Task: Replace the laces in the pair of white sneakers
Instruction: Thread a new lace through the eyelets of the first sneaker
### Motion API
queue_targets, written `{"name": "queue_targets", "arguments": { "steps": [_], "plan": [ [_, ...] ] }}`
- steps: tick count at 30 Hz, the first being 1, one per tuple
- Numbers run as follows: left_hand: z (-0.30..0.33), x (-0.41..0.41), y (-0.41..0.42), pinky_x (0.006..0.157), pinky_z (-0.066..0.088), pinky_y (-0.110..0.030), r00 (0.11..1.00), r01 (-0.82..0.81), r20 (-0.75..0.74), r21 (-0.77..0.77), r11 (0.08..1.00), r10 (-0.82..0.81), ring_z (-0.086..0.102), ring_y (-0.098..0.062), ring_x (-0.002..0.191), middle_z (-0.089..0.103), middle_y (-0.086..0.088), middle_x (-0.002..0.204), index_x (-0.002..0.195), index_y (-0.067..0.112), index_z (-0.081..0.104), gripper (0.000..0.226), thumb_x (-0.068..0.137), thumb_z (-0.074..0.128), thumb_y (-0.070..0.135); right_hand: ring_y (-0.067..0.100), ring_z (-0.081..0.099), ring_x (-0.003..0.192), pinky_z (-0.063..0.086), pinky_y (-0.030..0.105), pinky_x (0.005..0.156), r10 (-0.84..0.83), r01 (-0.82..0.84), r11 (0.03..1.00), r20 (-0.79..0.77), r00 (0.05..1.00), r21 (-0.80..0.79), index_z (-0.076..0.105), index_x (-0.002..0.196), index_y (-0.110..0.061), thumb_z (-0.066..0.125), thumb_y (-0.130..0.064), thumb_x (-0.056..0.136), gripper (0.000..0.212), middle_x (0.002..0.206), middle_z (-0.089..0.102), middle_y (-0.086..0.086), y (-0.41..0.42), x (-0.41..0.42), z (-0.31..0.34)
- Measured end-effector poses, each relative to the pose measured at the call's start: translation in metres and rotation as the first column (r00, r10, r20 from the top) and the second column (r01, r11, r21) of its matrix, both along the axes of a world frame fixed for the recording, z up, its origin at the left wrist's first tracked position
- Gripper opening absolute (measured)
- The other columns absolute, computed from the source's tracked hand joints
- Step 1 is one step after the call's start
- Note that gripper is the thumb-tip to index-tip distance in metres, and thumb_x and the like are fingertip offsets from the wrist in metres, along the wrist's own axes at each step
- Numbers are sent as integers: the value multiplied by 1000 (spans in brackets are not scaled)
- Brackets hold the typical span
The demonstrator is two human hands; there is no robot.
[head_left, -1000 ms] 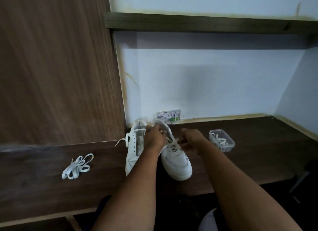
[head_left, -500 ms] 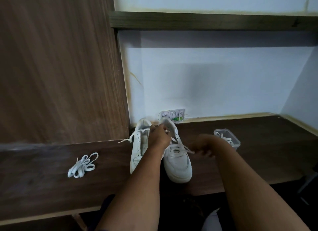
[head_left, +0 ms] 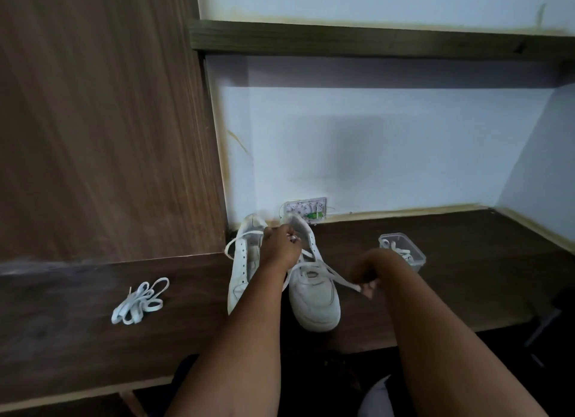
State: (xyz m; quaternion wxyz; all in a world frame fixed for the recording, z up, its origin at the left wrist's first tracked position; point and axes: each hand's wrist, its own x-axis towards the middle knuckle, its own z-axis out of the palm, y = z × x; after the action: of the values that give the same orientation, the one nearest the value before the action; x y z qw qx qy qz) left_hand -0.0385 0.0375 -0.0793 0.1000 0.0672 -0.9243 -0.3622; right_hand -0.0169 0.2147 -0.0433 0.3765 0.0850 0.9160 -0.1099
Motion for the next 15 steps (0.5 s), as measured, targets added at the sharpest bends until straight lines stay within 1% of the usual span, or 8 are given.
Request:
{"name": "queue_targets", "arguments": {
  "steps": [2,4,6,7,10,12,14,15],
  "plan": [
    [0,0,0,97,39,-30,1000,5,4,-6,1000,-5,49,-29,118,48,-15,130,121,20,60,30,92,50,25,16,64,76,52,33,83,-64,53,994,118,991,93,61,87,-5,50,-29,96,28,79,68,5,15,-6,-6],
    [0,0,1,97,39,-30,1000,10,8,-10,1000,-10,48,-29,120,49,-15,131,122,20,59,32,92,49,26,24,62,100,44,46,99,-8,-16,979,117,993,205,66,95,-10,59,-31,85,24,102,70,7,20,-21,-15],
    [0,0,1,96,40,-30,1000,11,10,-3,1000,-11,49,-29,119,47,-14,133,123,21,59,33,93,49,26,35,51,117,37,55,100,134,-75,949,-176,975,306,63,109,-17,61,-31,81,32,123,61,10,10,-29,-23],
    [1,1,2,96,41,-30,1000,11,15,1,1000,-11,50,-30,118,44,-14,134,125,21,59,33,93,49,26,36,44,123,34,57,101,211,-107,949,-345,915,295,60,117,-20,58,-36,85,36,129,56,9,-1,-28,-24],
    [1,2,1,96,43,-32,1000,7,17,4,1000,-8,52,-32,115,41,-14,135,125,21,58,33,93,50,27,34,30,130,28,54,100,206,-160,978,-548,811,131,53,124,-30,45,-49,94,37,133,49,2,-30,-8,-18],
    [2,3,1,96,43,-32,1000,7,17,6,1000,-7,52,-31,114,42,-13,134,123,21,59,32,93,51,27,34,34,130,29,55,102,230,-205,973,-495,838,106,54,123,-33,50,-48,91,36,133,50,0,-28,-13,-23],
    [1,3,2,97,43,-32,1000,7,21,6,1000,-7,52,-31,115,41,-13,134,124,22,58,32,93,51,27,33,46,124,37,55,100,268,-229,959,-272,924,168,62,112,-29,67,-52,65,52,121,59,2,-12,-27,-34],
    [1,2,2,97,43,-32,1000,8,24,5,1000,-8,52,-31,115,40,-13,135,125,22,57,33,94,50,27,32,53,118,42,54,98,227,-200,960,-128,965,194,66,103,-21,75,-45,53,56,113,62,4,4,-41,-48]
  ]
}}
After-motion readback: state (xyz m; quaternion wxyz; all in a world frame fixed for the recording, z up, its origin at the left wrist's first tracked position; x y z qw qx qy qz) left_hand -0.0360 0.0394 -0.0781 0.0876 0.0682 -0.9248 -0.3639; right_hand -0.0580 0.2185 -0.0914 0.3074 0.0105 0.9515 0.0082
